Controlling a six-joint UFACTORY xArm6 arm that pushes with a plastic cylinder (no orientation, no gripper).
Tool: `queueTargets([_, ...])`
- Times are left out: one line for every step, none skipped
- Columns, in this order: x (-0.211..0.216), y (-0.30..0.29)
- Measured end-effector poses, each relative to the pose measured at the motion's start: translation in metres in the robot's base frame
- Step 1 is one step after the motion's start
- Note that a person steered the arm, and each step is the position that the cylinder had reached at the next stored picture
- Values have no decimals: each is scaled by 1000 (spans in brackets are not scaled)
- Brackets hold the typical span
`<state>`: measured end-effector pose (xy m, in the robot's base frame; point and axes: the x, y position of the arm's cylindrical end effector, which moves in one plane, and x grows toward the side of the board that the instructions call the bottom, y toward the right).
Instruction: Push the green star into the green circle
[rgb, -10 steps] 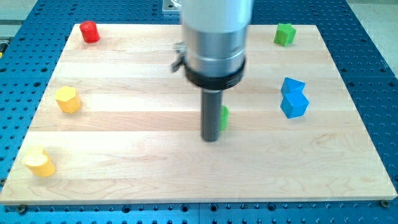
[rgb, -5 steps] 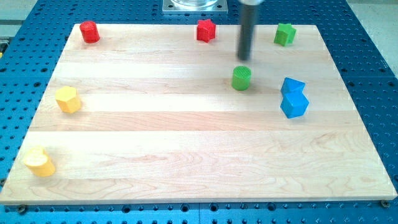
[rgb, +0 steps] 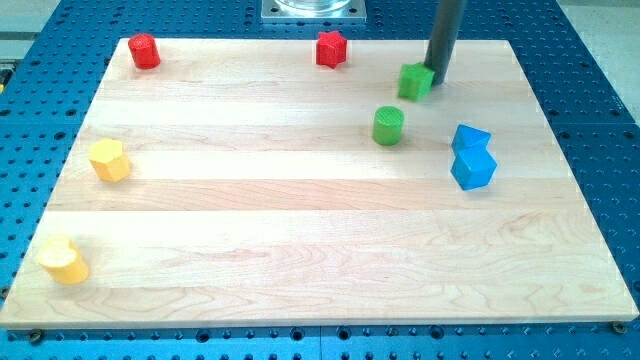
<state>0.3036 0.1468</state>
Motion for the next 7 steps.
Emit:
queueTargets([33, -34])
queueTargets([8, -37])
queueTargets([7, -64])
queueTargets([7, -94])
queueTargets([8, -122])
queueTargets([12, -156])
queueTargets([22, -142])
